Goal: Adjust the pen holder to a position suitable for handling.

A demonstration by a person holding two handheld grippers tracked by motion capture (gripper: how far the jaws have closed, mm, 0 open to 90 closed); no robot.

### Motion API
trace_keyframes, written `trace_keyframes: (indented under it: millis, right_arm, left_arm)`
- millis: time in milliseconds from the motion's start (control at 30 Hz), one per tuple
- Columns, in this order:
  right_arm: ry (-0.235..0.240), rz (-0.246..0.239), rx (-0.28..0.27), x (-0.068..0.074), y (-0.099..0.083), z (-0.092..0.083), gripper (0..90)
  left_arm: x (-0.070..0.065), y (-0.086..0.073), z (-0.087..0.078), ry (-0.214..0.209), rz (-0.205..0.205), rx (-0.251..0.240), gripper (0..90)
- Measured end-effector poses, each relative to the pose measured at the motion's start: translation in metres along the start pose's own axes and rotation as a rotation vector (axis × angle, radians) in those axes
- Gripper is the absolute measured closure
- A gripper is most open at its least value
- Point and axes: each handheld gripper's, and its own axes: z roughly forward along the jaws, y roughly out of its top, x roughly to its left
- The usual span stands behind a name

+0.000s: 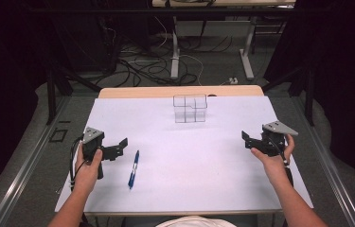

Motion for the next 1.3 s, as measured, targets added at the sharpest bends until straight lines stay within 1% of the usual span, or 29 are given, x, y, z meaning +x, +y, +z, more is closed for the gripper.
trace_keyframes:
  millis: [67,133,233,267,300,333,367,400,433,467,600,633,700,767,800,833,900,933,967,1000,1033,1067,1100,1133,1167,1200,1233,1267,1300]
  right_arm:
    - [0.005,-0.018,0.011,0.001,0.002,0.0,15.9]
    - [0.005,-0.019,0.006,0.001,0.003,0.0,17.4]
    - [0.021,-0.043,0.013,0.003,0.008,0.001,20.5]
    - [0.038,-0.053,0.012,0.005,0.012,0.003,23.2]
    - [0.038,-0.067,0.011,0.005,0.014,0.004,25.2]
    - [0.038,-0.067,0.011,0.005,0.014,0.004,25.2]
    - [0.061,-0.081,0.016,0.007,0.02,0.005,27.9]
    - [0.071,-0.095,0.015,0.008,0.023,0.007,28.5]
    - [0.071,-0.095,0.015,0.008,0.023,0.007,28.5]
    - [0.082,-0.118,0.018,0.011,0.03,0.007,31.3]
    - [0.106,-0.142,0.007,0.017,0.045,0.009,32.5]
    - [0.106,-0.142,0.007,0.017,0.045,0.009,32.5]
    - [0.123,-0.171,0.008,0.021,0.056,0.012,33.2]
    - [0.126,-0.179,0.015,0.023,0.059,0.013,33.4]
    - [0.144,-0.189,0.029,0.027,0.065,0.015,33.9]
    - [0.142,-0.205,0.03,0.029,0.068,0.017,33.9]
    - [0.152,-0.213,0.039,0.031,0.071,0.017,34.0]
    - [0.163,-0.234,0.049,0.035,0.076,0.02,34.1]
    - [0.163,-0.234,0.049,0.035,0.076,0.02,34.1]
    - [0.163,-0.251,0.05,0.037,0.078,0.022,34.2]
    - [0.183,-0.266,0.068,0.04,0.083,0.025,36.1]
    - [0.183,-0.266,0.068,0.04,0.083,0.025,36.1]
    - [0.197,-0.285,0.074,0.042,0.085,0.027,36.2]
    - [0.202,-0.328,0.085,0.046,0.089,0.03,36.3]
    - [0.199,-0.353,0.093,0.047,0.092,0.032,36.3]
    - [0.199,-0.353,0.093,0.047,0.092,0.032,36.3]
    - [0.201,-0.39,0.099,0.05,0.096,0.035,36.2]
    - [0.201,-0.39,0.099,0.05,0.096,0.035,36.2]
    - [0.204,-0.404,0.103,0.052,0.098,0.036,36.2]
  left_arm:
    - [0.0,0.0,0.0,0.005,0.0,0.004,0.2]
    - [0.0,-0.001,0.0,0.002,0.005,0.014,0.2]
    - [0.0,-0.002,0.0,0.006,0.014,0.011,0.2]
    - [0.0,-0.002,0.0,0.006,0.015,0.009,0.2]
    - [0.0,-0.002,0.0,0.006,0.018,0.008,0.2]
    - [0.001,-0.002,-0.001,0.005,0.021,0.01,0.2]
    - [0.001,-0.002,-0.001,0.006,0.022,0.008,0.2]
    - [0.001,-0.002,-0.002,0.007,0.021,0.007,0.2]
    - [0.001,-0.002,-0.002,0.007,0.022,0.005,0.2]
    - [0.002,-0.002,-0.003,0.008,0.022,0.005,0.2]
    - [0.003,-0.003,-0.003,0.008,0.018,0.007,0.2]
    - [0.004,-0.003,-0.004,0.009,0.02,0.007,0.2]
    - [0.004,-0.003,-0.004,0.009,0.013,0.008,0.2]
    - [0.005,-0.003,-0.003,0.008,0.013,0.011,0.2]
    - [0.005,-0.004,-0.003,0.008,0.012,0.01,0.2]
    - [0.005,-0.004,-0.003,0.006,0.011,0.015,0.2]
    - [0.005,-0.004,-0.003,0.006,0.013,0.015,0.2]
    - [0.005,-0.004,-0.003,0.006,0.014,0.014,0.2]
    - [0.005,-0.004,-0.003,0.005,0.012,0.014,0.2]
    - [0.005,-0.004,-0.003,0.005,0.011,0.014,0.2]
    - [0.005,-0.004,-0.003,0.004,0.011,0.013,0.2]
    - [0.005,-0.004,-0.003,0.004,0.012,0.014,0.2]
    - [0.006,-0.004,-0.003,0.005,0.015,0.014,0.2]
    - [0.006,-0.004,-0.003,0.005,0.013,0.016,0.2]
    - [0.006,-0.005,-0.002,0.005,0.011,0.017,0.2]
    - [0.006,-0.005,-0.002,0.006,0.013,0.018,0.2]
    - [0.006,-0.005,-0.002,0.007,0.011,0.018,0.2]
    - [0.007,-0.005,-0.003,0.008,0.011,0.018,0.2]
    - [0.007,-0.005,-0.003,0.01,0.01,0.017,0.2]
